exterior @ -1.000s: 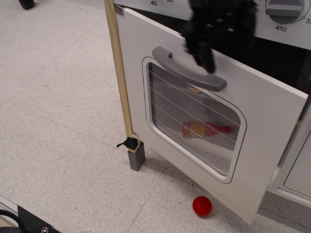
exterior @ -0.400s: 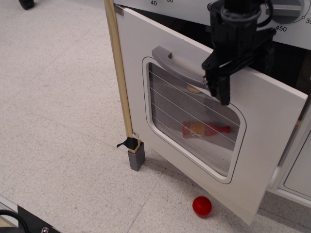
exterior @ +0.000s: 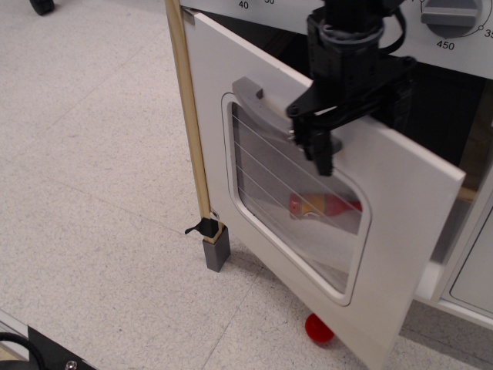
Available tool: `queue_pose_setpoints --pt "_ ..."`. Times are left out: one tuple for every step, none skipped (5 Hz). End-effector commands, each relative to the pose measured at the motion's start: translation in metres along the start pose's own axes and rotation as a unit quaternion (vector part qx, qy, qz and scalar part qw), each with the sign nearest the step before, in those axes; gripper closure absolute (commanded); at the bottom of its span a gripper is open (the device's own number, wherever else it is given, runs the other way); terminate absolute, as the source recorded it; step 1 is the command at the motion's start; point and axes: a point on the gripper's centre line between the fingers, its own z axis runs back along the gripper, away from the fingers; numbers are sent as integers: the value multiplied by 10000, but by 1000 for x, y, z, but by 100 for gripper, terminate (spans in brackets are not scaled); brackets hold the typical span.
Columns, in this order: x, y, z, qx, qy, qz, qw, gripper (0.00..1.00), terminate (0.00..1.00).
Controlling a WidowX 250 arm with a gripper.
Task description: Open oven
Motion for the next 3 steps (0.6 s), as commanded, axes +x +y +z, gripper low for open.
queue_pose_setpoints --pt "38 35 31 126 -174 -822 9964 0 0" --pt "54 64 28 266 -317 -1083 9933 0 0" --pt "70 88 22 438 -531 -1355 9884 0 0"
